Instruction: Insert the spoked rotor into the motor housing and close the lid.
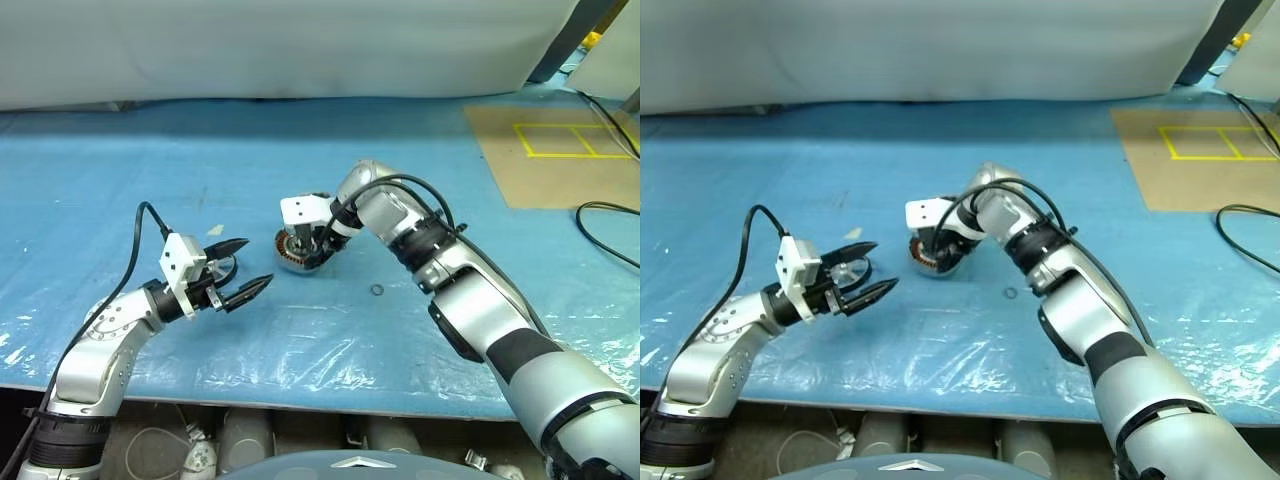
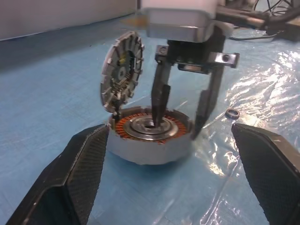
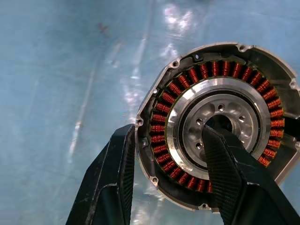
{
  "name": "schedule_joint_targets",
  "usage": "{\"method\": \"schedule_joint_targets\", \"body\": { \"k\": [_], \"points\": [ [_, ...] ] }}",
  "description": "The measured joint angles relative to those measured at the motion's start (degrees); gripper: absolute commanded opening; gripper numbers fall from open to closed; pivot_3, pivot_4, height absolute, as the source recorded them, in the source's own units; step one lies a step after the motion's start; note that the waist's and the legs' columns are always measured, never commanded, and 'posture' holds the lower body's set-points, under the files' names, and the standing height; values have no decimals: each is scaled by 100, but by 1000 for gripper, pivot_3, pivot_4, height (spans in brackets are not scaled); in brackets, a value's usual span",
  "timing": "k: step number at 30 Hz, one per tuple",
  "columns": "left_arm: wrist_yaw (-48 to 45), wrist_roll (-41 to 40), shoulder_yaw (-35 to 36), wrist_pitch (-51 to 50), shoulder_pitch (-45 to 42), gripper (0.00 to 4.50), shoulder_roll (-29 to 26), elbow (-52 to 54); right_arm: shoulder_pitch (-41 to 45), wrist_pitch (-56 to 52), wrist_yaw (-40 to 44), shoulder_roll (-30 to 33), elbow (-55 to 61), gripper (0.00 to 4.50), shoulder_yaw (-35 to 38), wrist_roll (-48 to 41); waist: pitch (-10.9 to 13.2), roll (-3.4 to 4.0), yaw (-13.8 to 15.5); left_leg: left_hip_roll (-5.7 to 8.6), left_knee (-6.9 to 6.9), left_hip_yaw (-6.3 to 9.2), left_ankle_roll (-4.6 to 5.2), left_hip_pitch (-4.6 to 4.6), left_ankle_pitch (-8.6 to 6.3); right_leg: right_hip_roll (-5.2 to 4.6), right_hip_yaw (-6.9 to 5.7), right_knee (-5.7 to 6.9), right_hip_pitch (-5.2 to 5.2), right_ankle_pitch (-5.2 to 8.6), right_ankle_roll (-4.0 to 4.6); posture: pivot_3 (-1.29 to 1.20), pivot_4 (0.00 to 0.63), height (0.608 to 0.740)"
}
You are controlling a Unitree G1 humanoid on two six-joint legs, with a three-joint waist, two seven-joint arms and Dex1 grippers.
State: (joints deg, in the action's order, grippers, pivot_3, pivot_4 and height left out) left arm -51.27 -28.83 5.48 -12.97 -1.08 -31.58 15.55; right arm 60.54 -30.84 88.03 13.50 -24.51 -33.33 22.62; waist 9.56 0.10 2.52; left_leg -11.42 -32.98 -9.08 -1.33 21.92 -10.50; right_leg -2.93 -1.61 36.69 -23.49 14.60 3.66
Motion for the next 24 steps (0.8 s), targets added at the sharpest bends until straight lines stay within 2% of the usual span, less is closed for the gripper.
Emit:
{"method": "schedule_joint_targets", "body": {
  "k": [4,9,14,19,23,24],
  "points": [
    [-77,1,-3,1,32,4414,0,-53,-352,-1174,71,532,1478,1917,-585,-157,0,0,3,0,2,0,-24,-21,-10,0,4,-2,17,2,1,0,150,740],
    [-97,-1,-122,-11,137,4414,39,-48,-440,-2207,65,748,2382,1917,-1117,-247,0,-1,1,1,6,-4,-25,-50,-10,0,17,-3,35,4,0,0,150,740],
    [-97,-1,-167,-14,98,4414,52,-49,-429,-2601,-257,468,2343,1917,-1309,-244,-10,-17,-33,2,29,-19,-26,-117,-11,5,41,-3,72,6,-2,0,150,740],
    [-97,-2,-196,-24,79,4414,58,-48,-425,-2518,-518,302,2200,1917,-1426,-248,-12,-20,-47,6,64,-35,-13,-192,-21,8,61,-5,113,20,-23,0,150,740],
    [-94,1,-198,-24,95,4414,57,-48,-462,-2387,-579,332,2228,1917,-1477,-255,-13,-21,-47,6,72,-37,-12,-208,-22,12,69,-5,119,32,-44,0,150,740],
    [-91,2,-198,-25,109,4414,57,-48,-475,-2371,-587,337,2240,2225,-1476,-255,-13,-22,-47,5,72,-38,-12,-210,-22,15,73,-5,119,32,-44,0,150,740]
  ]
}}
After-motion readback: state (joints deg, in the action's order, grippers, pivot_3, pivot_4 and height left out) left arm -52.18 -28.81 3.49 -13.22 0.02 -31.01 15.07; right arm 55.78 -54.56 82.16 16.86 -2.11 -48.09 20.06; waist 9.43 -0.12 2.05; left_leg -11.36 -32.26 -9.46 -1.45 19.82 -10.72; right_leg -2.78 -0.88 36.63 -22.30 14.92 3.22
